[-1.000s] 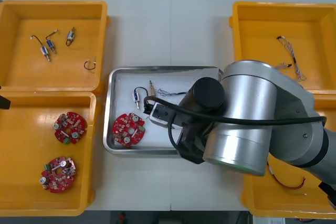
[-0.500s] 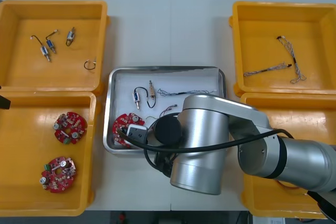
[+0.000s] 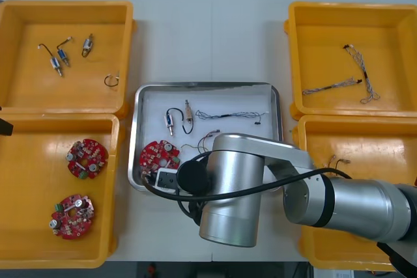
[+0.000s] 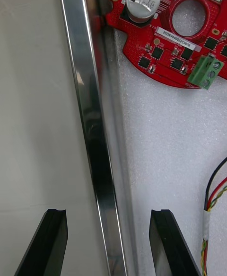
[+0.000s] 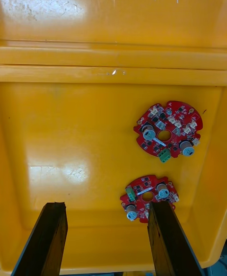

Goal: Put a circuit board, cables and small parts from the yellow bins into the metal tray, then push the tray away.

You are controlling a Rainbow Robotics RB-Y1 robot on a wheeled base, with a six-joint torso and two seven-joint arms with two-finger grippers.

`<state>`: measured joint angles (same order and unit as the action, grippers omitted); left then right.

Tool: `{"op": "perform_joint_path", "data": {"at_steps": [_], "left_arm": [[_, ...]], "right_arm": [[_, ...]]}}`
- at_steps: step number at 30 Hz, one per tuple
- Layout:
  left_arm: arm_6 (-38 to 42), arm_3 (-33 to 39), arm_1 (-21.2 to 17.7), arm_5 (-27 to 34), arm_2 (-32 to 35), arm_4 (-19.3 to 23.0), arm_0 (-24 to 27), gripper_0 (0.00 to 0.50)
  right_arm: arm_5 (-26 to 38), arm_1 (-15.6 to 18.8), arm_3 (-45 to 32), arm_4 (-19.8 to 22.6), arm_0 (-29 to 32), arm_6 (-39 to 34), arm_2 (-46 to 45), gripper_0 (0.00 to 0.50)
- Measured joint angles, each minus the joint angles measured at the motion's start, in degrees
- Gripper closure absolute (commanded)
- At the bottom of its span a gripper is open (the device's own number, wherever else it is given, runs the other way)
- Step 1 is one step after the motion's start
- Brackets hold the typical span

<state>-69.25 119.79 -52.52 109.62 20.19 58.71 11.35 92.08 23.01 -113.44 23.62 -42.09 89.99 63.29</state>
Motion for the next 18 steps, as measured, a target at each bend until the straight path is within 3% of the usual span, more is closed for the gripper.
{"op": "perform_joint_path", "data": {"at_steps": [10, 12, 14, 16, 18], "left_arm": [[0.0, 0.0, 0.0, 0.0, 0.0, 0.0, 0.0, 0.000], [0.0, 0.0, 0.0, 0.0, 0.0, 0.0, 0.0, 0.000], [0.0, 0.0, 0.0, 0.0, 0.0, 0.0, 0.0, 0.000], [0.0, 0.0, 0.0, 0.0, 0.0, 0.0, 0.0, 0.000], [0.0, 0.0, 0.0, 0.0, 0.0, 0.0, 0.0, 0.000]], "right_arm": [[-3.1, -0.5, 3.1, -1.7, 0.0, 0.0, 3.0, 0.000], [-3.0, -0.5, 3.1, -1.7, 0.0, 0.0, 3.1, 0.095], [-3.0, -0.5, 3.1, -1.7, 0.0, 0.0, 3.1, 0.401], [-2.8, -0.5, 3.1, -1.9, -0.1, 0.0, 3.1, 0.462], [-2.6, -0.6, 3.1, -2.2, -0.1, 0.0, 3.1, 0.487]]}}
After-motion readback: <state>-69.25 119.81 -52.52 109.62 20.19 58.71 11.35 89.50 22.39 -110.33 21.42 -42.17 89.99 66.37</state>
